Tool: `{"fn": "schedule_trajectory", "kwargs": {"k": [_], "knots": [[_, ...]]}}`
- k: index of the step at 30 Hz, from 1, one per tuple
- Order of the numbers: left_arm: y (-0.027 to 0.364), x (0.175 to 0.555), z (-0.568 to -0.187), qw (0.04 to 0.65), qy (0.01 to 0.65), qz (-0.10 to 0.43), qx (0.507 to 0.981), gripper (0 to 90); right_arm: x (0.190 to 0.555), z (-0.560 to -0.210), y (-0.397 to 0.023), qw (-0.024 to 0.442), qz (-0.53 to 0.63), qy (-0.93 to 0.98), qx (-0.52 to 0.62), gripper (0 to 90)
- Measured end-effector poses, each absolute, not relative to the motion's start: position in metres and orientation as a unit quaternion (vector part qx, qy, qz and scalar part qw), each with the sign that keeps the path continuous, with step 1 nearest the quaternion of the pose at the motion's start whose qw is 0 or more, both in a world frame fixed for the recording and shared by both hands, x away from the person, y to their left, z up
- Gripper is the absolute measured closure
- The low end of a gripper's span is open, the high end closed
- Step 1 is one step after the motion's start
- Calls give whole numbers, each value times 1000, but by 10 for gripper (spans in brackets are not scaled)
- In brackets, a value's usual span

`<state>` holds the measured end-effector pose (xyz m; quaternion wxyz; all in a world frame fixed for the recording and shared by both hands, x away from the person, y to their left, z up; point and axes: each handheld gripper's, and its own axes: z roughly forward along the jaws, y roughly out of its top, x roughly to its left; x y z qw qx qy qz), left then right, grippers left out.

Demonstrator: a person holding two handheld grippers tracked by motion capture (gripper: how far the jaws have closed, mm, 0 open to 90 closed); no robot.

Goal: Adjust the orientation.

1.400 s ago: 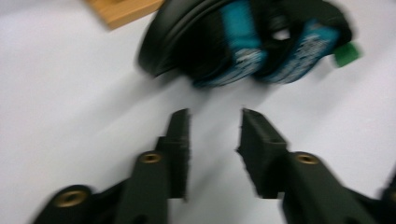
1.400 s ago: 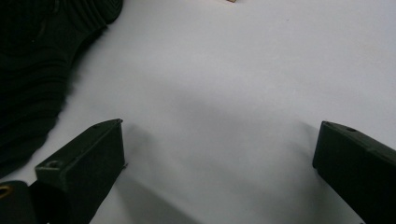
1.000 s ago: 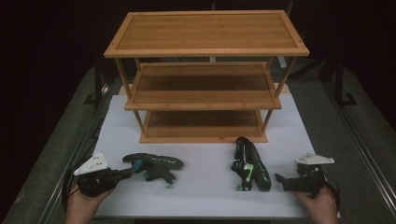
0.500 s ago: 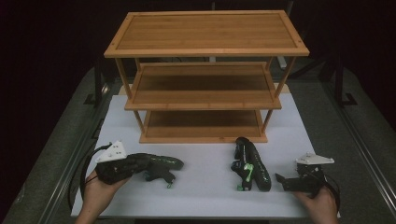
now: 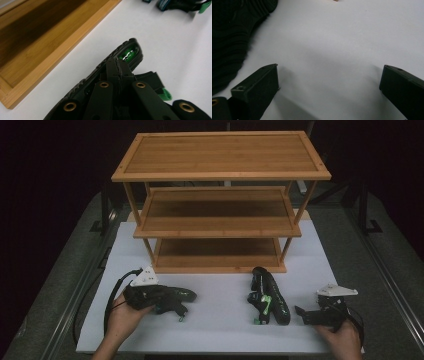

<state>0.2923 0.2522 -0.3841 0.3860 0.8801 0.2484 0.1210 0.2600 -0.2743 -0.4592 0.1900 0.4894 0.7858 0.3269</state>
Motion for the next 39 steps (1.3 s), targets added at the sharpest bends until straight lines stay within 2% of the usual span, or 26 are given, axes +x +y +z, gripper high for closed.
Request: {"fn": "schedule_trajectory", "kwargs": {"k": [39], "knots": [[239, 363, -371, 375, 282, 91, 878, 900, 260, -459, -274, 190, 327, 786, 490, 15]]}}
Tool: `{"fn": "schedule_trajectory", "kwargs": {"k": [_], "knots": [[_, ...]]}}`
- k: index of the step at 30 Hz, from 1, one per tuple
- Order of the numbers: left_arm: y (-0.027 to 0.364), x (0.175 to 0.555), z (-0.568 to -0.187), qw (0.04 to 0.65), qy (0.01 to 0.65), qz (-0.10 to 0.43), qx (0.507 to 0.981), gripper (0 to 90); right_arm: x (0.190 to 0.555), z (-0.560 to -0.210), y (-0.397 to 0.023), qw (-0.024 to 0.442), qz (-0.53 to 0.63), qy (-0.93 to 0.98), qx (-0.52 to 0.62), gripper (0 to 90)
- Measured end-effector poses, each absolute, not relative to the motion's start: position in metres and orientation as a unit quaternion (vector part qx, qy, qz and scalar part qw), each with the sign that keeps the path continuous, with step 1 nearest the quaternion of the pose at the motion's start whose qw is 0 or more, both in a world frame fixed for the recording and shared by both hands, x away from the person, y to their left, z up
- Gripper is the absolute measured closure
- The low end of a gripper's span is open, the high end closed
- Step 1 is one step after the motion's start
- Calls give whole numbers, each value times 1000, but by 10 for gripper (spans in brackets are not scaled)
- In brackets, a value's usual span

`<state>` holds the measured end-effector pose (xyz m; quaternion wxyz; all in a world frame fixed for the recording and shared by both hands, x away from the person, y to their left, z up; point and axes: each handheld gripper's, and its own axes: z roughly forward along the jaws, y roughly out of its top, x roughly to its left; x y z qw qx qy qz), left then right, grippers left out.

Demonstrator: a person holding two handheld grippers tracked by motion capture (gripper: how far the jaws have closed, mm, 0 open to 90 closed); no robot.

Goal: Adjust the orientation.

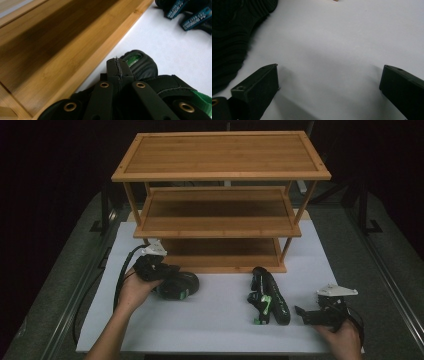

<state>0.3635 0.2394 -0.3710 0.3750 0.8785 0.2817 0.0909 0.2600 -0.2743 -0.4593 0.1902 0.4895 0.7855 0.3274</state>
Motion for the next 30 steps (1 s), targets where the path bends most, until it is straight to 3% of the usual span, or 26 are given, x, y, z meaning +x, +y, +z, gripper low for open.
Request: {"fn": "schedule_trajectory", "kwargs": {"k": [9, 30], "knots": [[239, 379, -369, 377, 295, 69, 875, 900, 260, -459, -274, 190, 327, 785, 490, 16], [237, 380, -370, 364, 295, 78, 880, 900, 260, -459, -274, 190, 328, 786, 489, 16]]}}
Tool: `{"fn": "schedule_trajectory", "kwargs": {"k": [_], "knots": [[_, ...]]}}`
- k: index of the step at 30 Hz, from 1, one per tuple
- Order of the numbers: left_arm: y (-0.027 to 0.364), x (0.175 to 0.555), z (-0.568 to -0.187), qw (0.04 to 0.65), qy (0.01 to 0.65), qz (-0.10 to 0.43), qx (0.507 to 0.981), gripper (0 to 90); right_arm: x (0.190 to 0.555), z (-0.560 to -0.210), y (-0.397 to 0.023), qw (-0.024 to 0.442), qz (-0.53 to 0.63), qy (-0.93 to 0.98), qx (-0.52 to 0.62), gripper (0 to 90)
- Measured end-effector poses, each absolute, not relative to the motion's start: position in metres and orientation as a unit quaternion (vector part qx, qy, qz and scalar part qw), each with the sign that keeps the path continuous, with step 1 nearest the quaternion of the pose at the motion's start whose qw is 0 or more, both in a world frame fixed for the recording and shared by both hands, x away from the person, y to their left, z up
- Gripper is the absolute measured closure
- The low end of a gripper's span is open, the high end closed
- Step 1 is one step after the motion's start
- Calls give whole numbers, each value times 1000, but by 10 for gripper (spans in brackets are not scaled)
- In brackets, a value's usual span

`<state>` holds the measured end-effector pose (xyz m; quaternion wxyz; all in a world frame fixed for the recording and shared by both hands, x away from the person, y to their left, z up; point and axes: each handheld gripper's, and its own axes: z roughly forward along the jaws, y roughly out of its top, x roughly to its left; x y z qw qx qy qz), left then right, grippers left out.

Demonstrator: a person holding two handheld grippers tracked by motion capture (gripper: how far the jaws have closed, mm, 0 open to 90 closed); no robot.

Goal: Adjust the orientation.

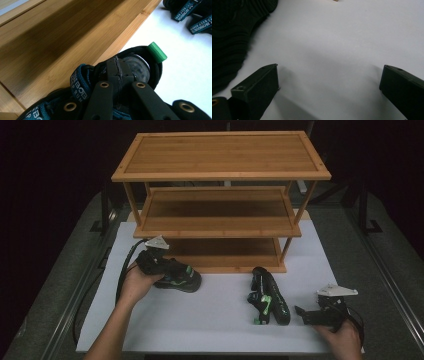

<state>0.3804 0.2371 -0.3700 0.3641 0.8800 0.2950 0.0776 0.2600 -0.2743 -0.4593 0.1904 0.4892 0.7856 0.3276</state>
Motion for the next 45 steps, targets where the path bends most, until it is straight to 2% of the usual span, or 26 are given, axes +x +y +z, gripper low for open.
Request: {"fn": "schedule_trajectory", "kwargs": {"k": [7, 8, 13, 15, 22, 24, 28, 29, 31, 40, 45], "knots": [[234, 359, -355, 400, 277, 89, 869, 898, 260, -459, -274, 190, 327, 785, 490, 15], [232, 357, -355, 402, 277, 89, 868, 844, 260, -459, -274, 190, 328, 785, 490, 16], [224, 349, -362, 399, 277, 87, 870, 771, 260, -459, -274, 191, 328, 786, 489, 15], [219, 350, -365, 400, 277, 84, 870, 712, 260, -459, -274, 190, 328, 786, 489, 15], [209, 355, -365, 409, 278, 88, 865, 654, 260, -459, -274, 190, 327, 786, 489, 15], [207, 357, -366, 409, 279, 87, 865, 661, 260, -459, -274, 190, 328, 785, 489, 16], [204, 358, -368, 404, 275, 87, 868, 780, 260, -459, -274, 190, 328, 785, 489, 15], [204, 358, -368, 403, 275, 86, 869, 780, 260, -459, -274, 190, 328, 785, 489, 16], [204, 357, -366, 398, 273, 87, 871, 858, 260, -459, -274, 190, 328, 785, 490, 16], [207, 347, -359, 384, 255, 87, 883, 871, 260, -459, -274, 190, 328, 785, 489, 15], [222, 329, -353, 399, 250, 76, 879, 871, 260, -459, -274, 190, 328, 785, 489, 15]]}}
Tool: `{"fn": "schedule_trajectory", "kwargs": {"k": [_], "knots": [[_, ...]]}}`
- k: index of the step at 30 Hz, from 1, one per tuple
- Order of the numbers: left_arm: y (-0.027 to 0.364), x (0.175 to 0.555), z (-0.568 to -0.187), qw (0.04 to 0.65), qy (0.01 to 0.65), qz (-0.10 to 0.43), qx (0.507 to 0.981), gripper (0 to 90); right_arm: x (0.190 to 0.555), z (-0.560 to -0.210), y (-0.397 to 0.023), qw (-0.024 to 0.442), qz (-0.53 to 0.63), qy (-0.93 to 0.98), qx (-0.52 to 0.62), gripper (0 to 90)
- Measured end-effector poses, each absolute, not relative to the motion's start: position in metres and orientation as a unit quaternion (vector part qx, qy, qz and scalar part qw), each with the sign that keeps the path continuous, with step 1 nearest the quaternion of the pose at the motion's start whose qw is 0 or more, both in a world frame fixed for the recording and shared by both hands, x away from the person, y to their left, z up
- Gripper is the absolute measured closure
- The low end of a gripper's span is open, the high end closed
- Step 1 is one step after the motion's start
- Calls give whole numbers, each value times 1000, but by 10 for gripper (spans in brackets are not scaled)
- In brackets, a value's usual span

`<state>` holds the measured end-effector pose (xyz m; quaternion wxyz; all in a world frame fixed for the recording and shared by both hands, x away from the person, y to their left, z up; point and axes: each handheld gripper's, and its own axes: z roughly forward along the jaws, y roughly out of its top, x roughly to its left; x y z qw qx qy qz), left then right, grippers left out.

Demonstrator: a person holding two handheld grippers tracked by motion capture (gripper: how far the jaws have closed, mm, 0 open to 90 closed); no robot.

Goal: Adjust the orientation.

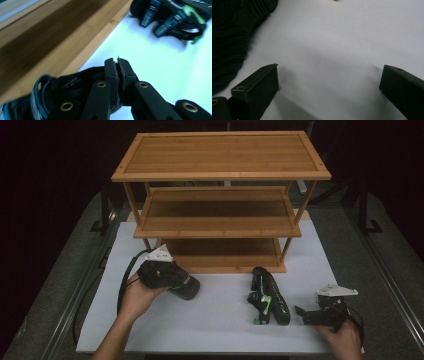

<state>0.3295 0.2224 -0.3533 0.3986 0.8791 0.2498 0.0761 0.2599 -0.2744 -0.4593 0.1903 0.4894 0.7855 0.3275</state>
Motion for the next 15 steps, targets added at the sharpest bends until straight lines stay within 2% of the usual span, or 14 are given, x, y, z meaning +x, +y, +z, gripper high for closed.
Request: {"fn": "schedule_trajectory", "kwargs": {"k": [15], "knots": [[274, 279, -350, 387, 253, 67, 884, 872, 260, -459, -274, 191, 327, 786, 489, 15]]}}
